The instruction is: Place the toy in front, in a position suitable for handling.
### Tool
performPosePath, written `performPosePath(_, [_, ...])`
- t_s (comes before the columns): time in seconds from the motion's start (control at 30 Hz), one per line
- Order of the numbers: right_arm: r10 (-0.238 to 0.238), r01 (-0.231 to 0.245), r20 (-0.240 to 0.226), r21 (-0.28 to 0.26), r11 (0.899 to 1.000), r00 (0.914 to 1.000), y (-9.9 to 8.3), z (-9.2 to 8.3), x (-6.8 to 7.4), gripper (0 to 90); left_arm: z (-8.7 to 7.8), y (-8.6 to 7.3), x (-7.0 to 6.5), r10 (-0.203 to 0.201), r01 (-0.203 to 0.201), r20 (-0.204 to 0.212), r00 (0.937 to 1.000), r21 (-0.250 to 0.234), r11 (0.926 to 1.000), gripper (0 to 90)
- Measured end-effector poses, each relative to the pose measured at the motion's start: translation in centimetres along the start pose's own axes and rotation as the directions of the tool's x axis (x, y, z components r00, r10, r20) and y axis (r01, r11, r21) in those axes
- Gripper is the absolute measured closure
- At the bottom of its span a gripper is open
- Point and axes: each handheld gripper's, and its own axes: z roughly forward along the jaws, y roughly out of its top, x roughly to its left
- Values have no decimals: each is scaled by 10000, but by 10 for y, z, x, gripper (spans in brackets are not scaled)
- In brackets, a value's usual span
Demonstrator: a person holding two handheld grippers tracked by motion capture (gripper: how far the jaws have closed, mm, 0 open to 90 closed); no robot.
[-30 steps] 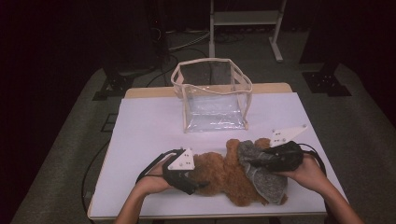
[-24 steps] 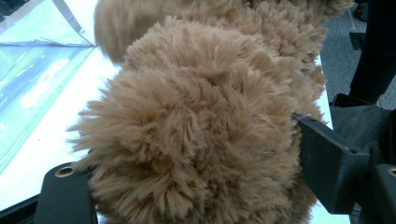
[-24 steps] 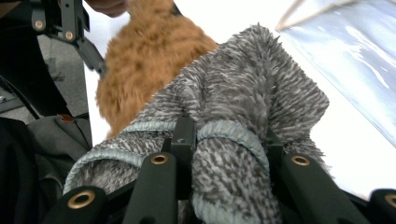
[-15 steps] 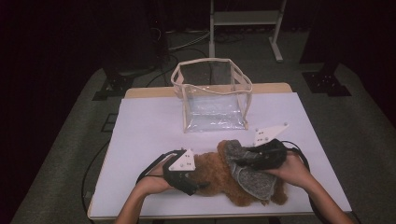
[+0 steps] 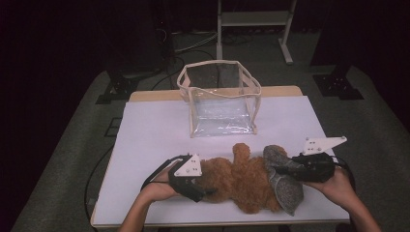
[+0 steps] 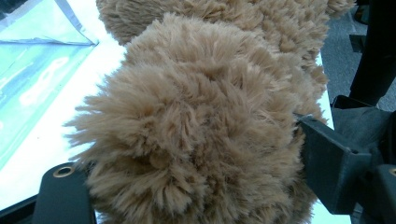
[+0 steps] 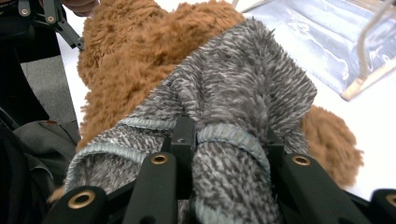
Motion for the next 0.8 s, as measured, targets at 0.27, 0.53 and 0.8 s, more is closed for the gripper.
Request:
performPosePath(0.27, [222, -223, -78, -151, 9996, 9997, -8, 0, 1, 674, -1, 1, 0, 26, -26, 9, 10000, 49, 10000, 202])
performPosePath(0.53, [29, -48, -428, -435, 9990, 9991, -8, 11, 14, 688, 1, 9, 2, 44, -42, -151, 9999, 144, 9999, 100])
performPosePath(0.8, [-562, 539, -552, -430, 9976, 9969, 13, 24, 23, 688, 4, 9, 1, -159, 172, -645, 9978, 185, 9997, 239])
